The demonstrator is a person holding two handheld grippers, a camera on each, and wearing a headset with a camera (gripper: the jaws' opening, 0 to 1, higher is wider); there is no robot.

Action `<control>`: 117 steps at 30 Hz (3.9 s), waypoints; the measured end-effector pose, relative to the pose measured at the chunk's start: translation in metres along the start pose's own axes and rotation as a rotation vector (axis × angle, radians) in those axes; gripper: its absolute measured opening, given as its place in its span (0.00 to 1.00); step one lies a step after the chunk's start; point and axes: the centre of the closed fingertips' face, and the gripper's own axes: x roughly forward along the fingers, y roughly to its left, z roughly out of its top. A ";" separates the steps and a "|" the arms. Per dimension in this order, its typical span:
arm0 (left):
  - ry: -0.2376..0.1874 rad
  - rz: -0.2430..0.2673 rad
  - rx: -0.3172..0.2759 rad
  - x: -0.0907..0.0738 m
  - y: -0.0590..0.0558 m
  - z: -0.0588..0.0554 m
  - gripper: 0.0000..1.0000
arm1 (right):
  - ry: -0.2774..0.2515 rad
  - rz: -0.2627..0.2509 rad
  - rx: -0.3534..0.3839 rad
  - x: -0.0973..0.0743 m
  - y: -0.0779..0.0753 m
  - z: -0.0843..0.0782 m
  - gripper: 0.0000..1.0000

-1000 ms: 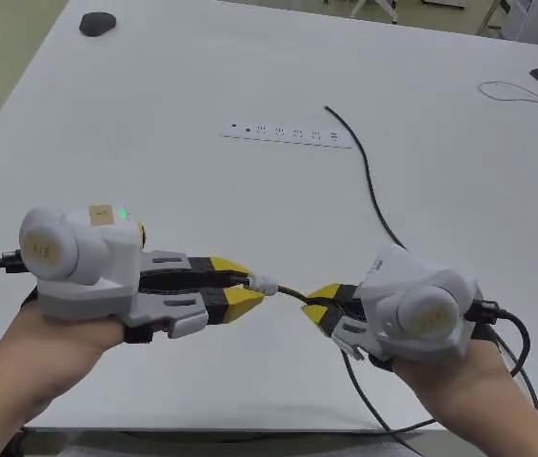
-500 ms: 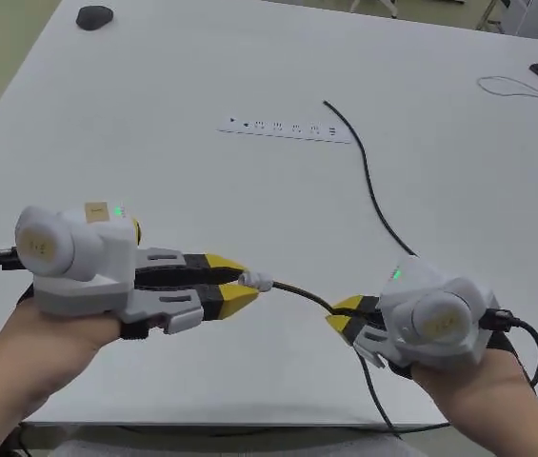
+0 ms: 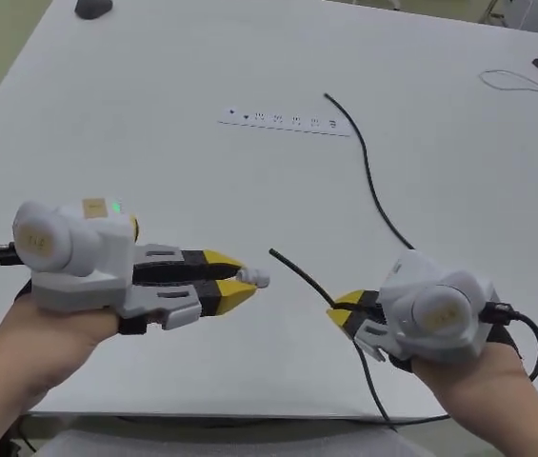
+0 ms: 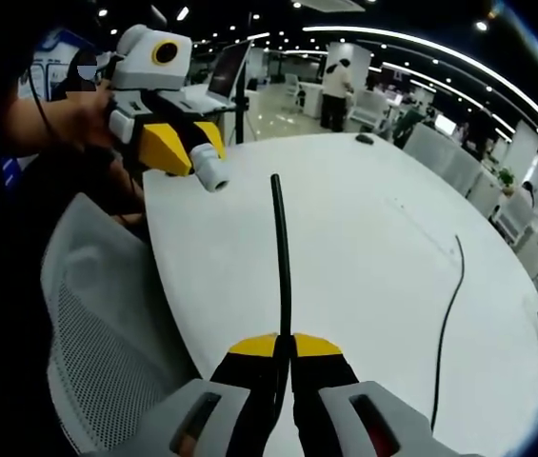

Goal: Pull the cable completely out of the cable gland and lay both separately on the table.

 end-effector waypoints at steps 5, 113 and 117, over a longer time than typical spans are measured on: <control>0.005 -0.004 0.019 0.001 -0.001 -0.005 0.15 | 0.020 -0.001 -0.018 0.003 -0.004 0.000 0.00; 0.186 0.174 -0.145 -0.011 0.097 -0.189 0.15 | 0.211 0.314 -0.354 0.221 0.035 0.042 0.00; 0.218 0.187 -0.150 -0.013 0.098 -0.194 0.15 | 0.214 0.309 -0.348 0.221 0.034 0.042 0.00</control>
